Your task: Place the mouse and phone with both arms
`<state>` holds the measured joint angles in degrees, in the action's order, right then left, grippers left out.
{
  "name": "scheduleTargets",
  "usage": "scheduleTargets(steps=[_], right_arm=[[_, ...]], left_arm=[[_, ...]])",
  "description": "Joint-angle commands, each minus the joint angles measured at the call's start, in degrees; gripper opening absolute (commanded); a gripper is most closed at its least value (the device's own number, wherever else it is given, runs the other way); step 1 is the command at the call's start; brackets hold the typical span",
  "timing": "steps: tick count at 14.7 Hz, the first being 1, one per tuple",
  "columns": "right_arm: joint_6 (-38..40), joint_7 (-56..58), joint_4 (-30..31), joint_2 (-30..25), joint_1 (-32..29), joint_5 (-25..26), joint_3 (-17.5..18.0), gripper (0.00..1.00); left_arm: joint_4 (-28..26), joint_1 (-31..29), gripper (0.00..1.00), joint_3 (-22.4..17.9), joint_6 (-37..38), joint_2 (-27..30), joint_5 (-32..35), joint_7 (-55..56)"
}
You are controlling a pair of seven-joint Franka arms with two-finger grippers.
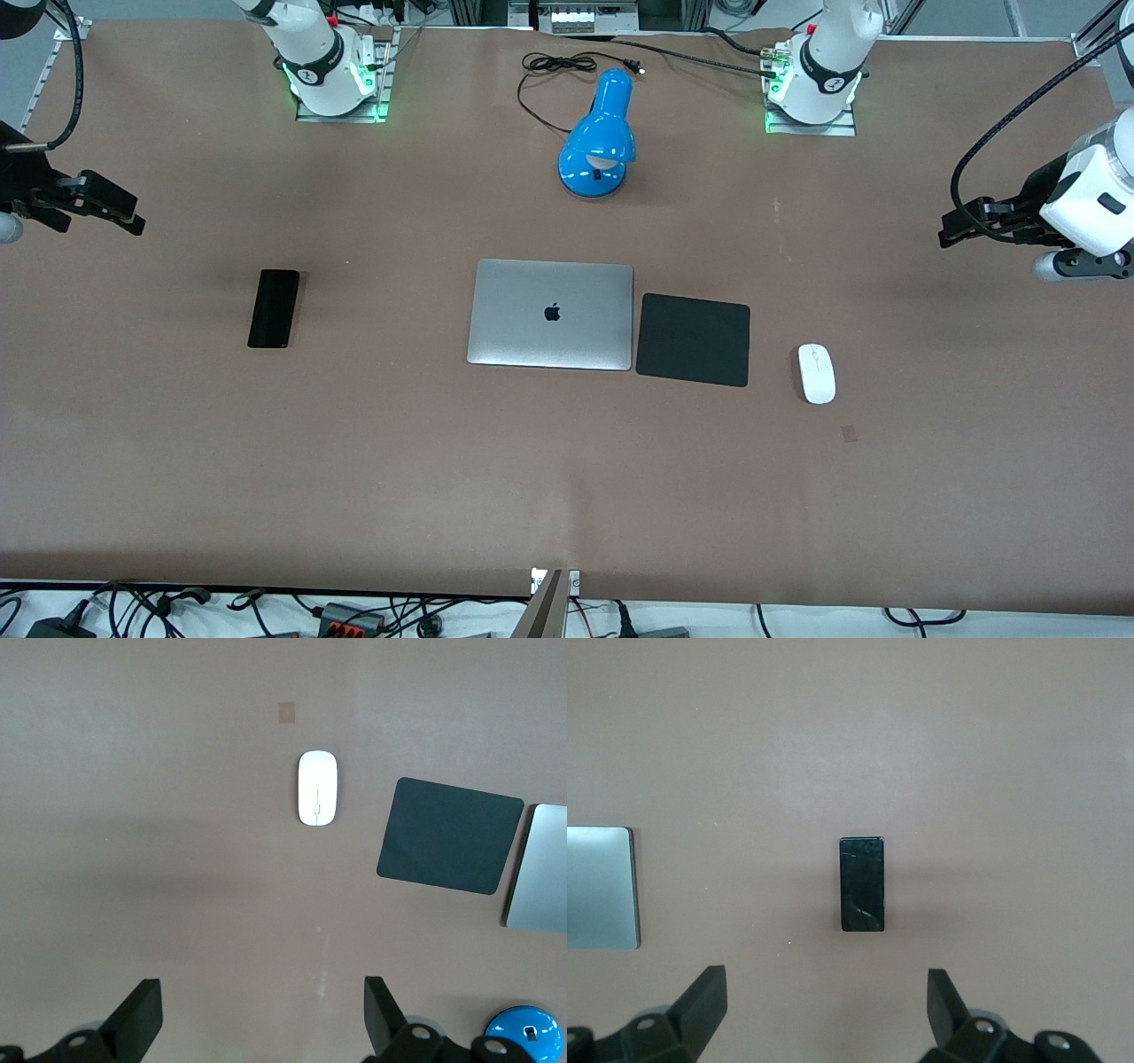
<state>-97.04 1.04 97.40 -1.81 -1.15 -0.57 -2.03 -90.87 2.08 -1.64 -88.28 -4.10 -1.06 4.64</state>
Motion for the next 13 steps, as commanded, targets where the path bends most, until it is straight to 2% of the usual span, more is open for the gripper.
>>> scheduleTargets(steps=[1,8,13], right_arm=[[0.7,0.7,-0.1,-0.7,-1.0,0.7,1.0,1.00],[-0.5,0.6,-0.2,0.1,-0.8,0.3,1.1,1.00],[-0.7,0.6,0.2,3.3,-0.8,1.0,1.1,1.00]], left_arm=[[-0.8,-0.2,1.00,0.0,0.0,0.8,-1.4,0.3],[-0.7,-0.2,1.00,0.0,0.0,0.7,-1.4,0.3],[-0.7,-0.2,1.00,0.0,-0.1,0.2,-2.5,0.8]])
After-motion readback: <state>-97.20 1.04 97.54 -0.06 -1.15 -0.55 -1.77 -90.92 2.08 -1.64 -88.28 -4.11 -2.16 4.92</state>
